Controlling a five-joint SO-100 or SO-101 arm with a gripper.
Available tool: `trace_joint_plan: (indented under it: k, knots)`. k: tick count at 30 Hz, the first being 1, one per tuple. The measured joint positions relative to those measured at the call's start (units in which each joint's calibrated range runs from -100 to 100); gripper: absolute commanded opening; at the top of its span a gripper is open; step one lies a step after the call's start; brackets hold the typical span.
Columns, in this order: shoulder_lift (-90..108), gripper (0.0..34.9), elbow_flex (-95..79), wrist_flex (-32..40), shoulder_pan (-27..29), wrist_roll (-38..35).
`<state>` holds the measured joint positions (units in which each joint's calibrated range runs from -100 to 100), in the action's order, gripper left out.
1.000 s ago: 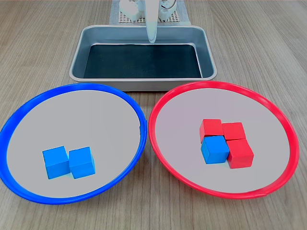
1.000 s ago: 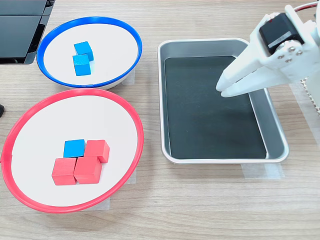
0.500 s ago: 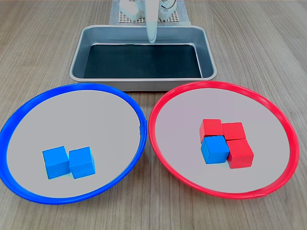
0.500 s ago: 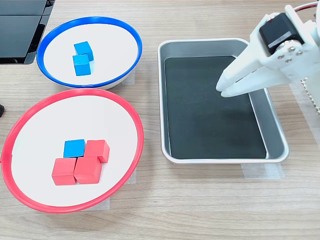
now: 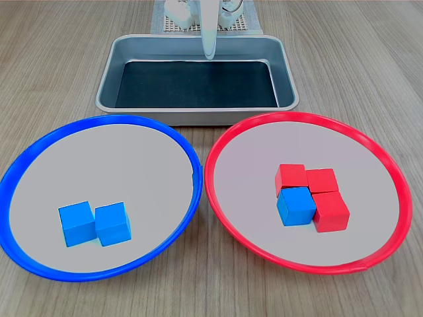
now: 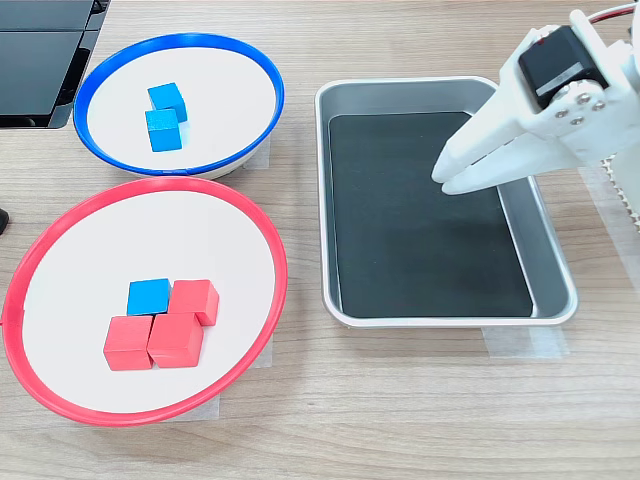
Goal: Relocate any blue block in the red dish to the blue dish, correcting any misplacements.
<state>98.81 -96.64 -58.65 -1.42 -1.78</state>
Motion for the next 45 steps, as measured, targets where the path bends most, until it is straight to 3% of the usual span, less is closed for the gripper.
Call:
trace_joint_plan:
  k: [25, 30, 38, 45]
  knots:
    - [0.0, 0.0, -0.1, 0.2, 0.0, -0.2]
    - [-1.8, 0.0, -0.6, 5.1, 1.3, -3.0]
    - [-19.9, 0.0, 12.5, 15.9, 0.2, -4.7]
    - [-46.6, 0.0, 37.1, 16.5, 0.2, -4.9]
